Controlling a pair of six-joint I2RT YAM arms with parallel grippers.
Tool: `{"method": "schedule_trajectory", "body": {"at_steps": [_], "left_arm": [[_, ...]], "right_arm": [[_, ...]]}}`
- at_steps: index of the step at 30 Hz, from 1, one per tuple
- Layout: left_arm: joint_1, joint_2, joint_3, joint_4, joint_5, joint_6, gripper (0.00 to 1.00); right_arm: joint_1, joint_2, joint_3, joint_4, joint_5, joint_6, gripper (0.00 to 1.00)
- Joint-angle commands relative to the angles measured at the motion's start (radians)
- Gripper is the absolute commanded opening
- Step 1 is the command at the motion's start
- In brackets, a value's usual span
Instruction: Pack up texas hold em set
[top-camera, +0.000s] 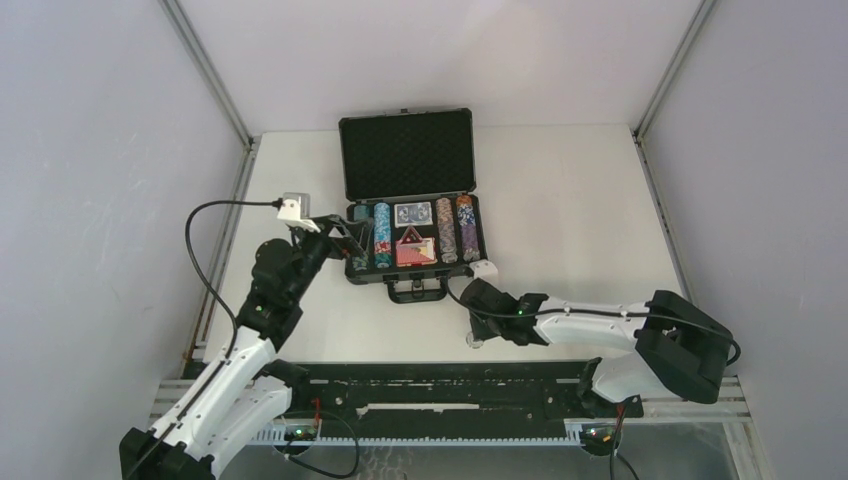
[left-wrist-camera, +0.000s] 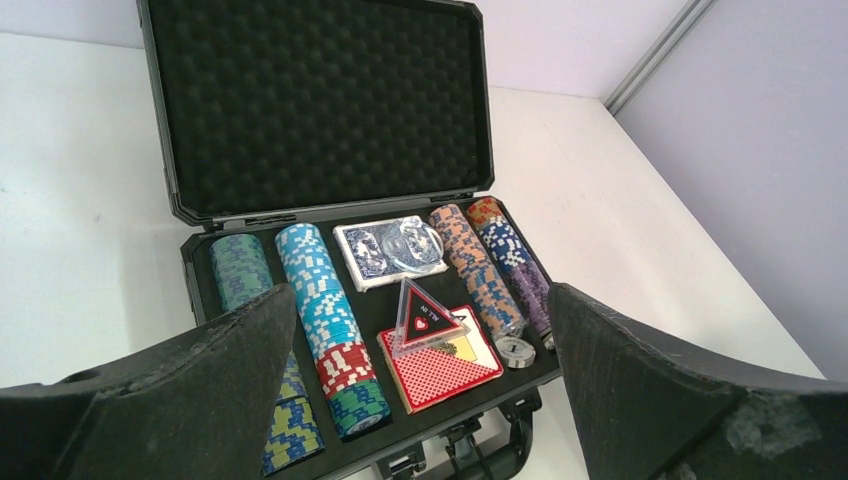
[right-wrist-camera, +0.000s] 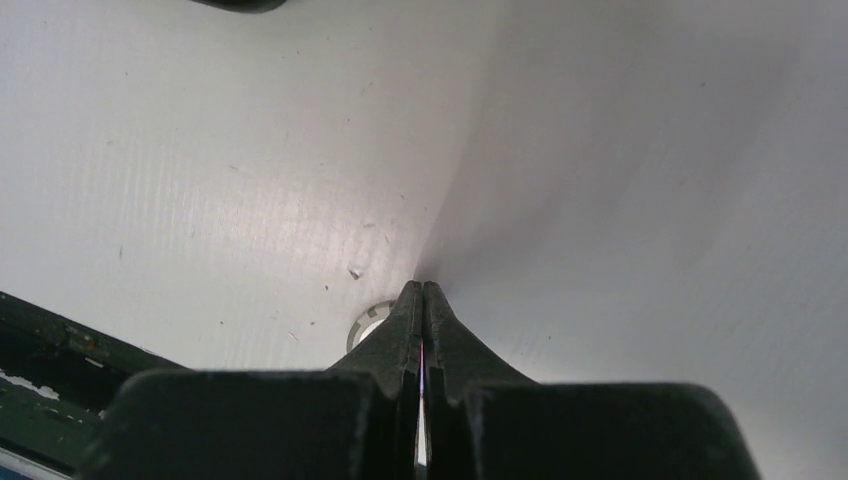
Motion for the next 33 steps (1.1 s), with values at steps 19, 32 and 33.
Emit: {"method": "schedule_trajectory", "body": {"at_steps": [19, 32, 33], "left_arm": [[-0.03, 0.008, -0.007, 0.047, 0.011, -0.014, 1.0], [-0.036, 0.02, -0.009, 0.049, 0.007, -0.011, 1.0], [-0.037, 0.022, -0.008, 0.049, 0.008, -0.01, 1.0]], "right_arm": [[0.12, -0.11, -0.062, -0.123, 0.058, 0.129, 0.0], [0.114, -0.152, -0.065, -0.123, 0.087, 0.139, 0.11], [0.104, -0.158, -0.064, -0.116, 0.086, 0.135, 0.19]]}}
